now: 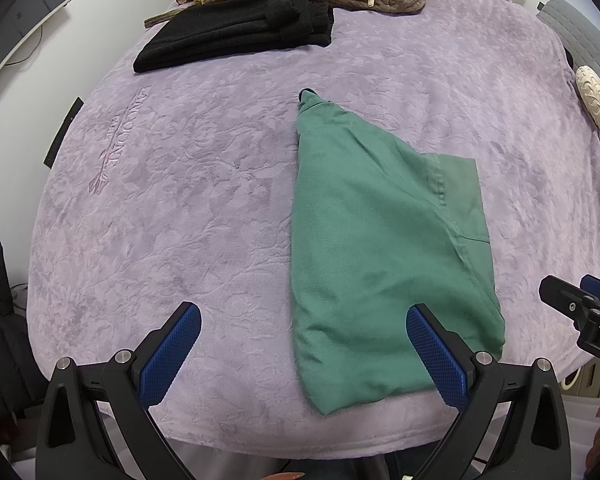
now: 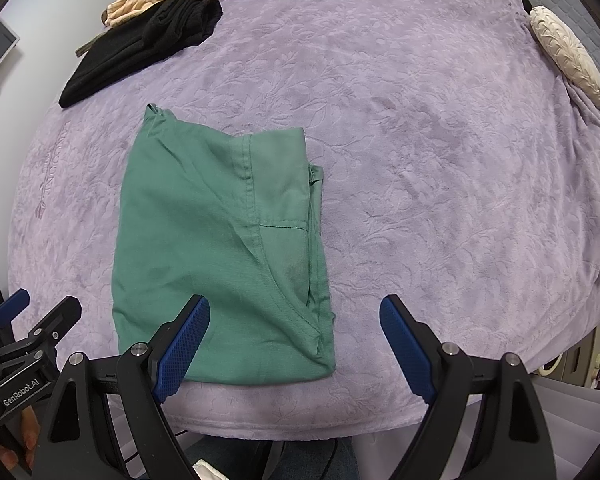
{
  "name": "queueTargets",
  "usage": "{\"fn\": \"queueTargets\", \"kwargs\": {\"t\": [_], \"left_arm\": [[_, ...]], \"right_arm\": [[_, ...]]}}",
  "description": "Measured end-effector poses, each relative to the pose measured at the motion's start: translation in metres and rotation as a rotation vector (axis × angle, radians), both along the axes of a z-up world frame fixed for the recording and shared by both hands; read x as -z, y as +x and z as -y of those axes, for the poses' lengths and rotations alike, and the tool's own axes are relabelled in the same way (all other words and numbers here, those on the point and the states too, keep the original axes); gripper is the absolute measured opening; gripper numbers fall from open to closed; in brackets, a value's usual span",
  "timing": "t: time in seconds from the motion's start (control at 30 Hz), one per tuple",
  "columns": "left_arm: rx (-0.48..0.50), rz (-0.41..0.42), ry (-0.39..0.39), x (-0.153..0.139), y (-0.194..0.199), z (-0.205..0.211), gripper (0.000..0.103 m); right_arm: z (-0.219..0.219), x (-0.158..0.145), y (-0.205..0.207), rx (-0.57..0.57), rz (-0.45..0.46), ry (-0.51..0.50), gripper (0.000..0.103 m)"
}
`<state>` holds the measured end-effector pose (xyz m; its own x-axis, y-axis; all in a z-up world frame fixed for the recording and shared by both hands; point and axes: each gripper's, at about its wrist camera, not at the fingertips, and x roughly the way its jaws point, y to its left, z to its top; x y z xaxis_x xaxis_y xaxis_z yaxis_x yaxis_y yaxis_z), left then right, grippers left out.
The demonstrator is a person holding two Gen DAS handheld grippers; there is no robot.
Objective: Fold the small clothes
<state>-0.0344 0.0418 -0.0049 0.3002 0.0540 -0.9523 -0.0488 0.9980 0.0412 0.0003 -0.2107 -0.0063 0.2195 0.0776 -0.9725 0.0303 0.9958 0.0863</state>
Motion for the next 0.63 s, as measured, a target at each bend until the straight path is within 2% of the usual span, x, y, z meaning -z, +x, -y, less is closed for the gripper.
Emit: {"fn": "queueTargets", "kwargs": {"t": [0.37, 0.63], "left_arm": [[-0.030, -0.002, 0.001, 0.004, 0.000, -0.010, 0.103], [-0.005, 0.018, -0.005, 0.000, 0.002, -0.012, 0.103]], "right_arm": [[-0.004, 0.009, -0.004, -0.003, -0.018, -0.003, 0.089], [-0.004, 0.009, -0.002, -0.007, -0.022, -0.006, 0.089]]}}
